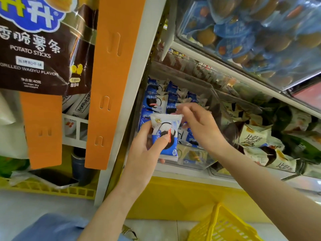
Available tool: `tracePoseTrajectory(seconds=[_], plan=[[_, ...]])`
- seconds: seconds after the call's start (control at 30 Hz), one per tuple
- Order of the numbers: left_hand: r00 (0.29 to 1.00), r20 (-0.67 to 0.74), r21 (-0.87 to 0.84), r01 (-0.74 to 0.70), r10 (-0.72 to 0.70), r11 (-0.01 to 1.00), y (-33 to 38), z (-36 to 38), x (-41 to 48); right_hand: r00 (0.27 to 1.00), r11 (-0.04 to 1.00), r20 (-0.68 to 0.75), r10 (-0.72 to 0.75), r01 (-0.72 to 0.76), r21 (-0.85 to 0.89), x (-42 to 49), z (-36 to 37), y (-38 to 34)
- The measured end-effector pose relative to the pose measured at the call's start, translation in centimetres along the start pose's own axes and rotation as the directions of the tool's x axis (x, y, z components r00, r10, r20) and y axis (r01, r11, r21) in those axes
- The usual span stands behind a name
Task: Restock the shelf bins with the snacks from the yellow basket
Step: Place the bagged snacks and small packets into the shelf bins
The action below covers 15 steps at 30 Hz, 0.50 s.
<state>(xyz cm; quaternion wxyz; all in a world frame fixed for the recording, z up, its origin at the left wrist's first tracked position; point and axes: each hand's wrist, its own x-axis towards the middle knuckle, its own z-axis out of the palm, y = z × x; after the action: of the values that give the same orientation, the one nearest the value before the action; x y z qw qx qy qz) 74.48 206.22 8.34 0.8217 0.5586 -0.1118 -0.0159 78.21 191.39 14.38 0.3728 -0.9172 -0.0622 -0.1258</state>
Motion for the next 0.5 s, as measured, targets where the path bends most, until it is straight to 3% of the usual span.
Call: tracePoseTrajectory(seconds=[0.1,0.23,0.37,0.5], plan=[[0.998,0.059,0.108,0.015,-0.021,0.994,0.1,0.3,-0.1,0.979,0.971,0.19,0.07,-0.111,0.214,-3.8,-0.6,-1.4],[0.996,0.094,0.121,-0.009,-0.002,0.993,-0.2,0.9,-0.7,0.971,0.938,0.206,0.126,-0.184,0.295,-5.6,-2.4,-1.0],[0.997,0.072,0.211,-0.055,0.041,0.976,-0.4,1.0,-0.9,0.91,0.947,0.355,0.214,-0.282,0.151,-6.4,-4.2,0.1],[0.979,0.152,0.464,-0.192,0.136,0.865,-0.5,1.3,-1.2,0.948,0.989,0.286,0.139,-0.119,-0.084,-7.3,-4.1,0.4]])
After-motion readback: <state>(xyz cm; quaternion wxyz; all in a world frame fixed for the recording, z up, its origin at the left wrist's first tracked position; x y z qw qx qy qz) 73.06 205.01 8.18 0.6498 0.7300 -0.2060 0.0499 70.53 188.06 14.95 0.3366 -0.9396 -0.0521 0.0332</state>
